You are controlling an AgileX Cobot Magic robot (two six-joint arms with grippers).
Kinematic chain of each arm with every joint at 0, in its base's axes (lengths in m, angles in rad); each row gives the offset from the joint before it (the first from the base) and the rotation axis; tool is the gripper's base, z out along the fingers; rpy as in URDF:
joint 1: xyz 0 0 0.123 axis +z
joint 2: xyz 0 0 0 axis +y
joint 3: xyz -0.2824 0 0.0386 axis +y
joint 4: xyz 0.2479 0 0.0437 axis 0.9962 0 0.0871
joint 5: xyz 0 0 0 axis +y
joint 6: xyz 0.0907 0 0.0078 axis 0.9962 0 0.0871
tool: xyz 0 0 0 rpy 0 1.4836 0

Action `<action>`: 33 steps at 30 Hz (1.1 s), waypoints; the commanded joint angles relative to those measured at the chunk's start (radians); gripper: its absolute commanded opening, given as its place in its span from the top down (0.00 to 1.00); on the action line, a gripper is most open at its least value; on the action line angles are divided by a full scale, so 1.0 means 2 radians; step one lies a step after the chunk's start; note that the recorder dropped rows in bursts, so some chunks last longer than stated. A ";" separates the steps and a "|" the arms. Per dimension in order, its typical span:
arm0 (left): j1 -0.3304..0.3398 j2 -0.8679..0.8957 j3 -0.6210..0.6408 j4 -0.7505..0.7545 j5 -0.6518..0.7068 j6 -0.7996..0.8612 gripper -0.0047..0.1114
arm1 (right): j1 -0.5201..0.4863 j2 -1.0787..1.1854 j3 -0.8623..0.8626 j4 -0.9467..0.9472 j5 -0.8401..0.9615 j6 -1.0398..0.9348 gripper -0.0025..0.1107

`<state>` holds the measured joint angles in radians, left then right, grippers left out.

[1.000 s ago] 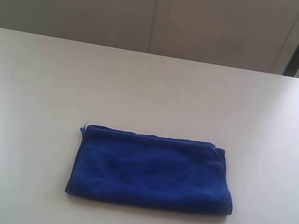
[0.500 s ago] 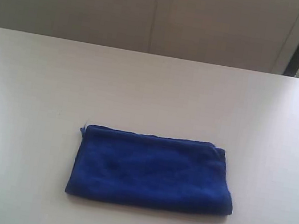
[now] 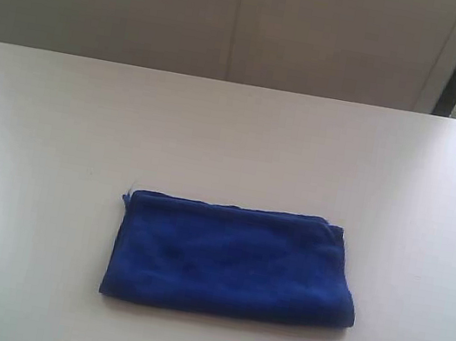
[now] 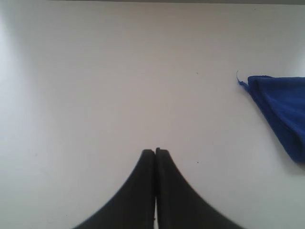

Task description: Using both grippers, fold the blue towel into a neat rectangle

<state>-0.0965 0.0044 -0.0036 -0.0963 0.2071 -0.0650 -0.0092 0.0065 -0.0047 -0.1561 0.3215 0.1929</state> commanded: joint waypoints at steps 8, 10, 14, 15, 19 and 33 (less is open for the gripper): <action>-0.004 -0.002 0.002 -0.001 -0.002 0.001 0.96 | 0.001 -0.003 0.002 0.001 -0.004 -0.003 0.98; -0.004 -0.002 0.002 -0.001 -0.002 0.001 0.96 | 0.001 -0.003 0.002 0.001 -0.004 -0.003 0.98; -0.004 -0.002 0.002 -0.001 -0.002 0.001 0.96 | 0.001 -0.003 0.002 0.001 -0.004 -0.003 0.98; -0.004 -0.002 0.002 -0.001 -0.002 0.001 0.96 | 0.001 -0.003 0.002 0.001 -0.004 -0.003 0.98; -0.004 -0.002 0.002 0.020 -0.002 0.022 0.96 | 0.001 -0.003 0.002 0.001 -0.004 -0.003 0.98; -0.004 -0.002 0.002 0.023 -0.002 0.023 0.96 | 0.001 -0.003 0.002 0.001 -0.004 -0.003 0.98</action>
<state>-0.0965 0.0044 -0.0036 -0.0532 0.2071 -0.0213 -0.0085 0.0065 -0.0047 -0.1561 0.3215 0.1929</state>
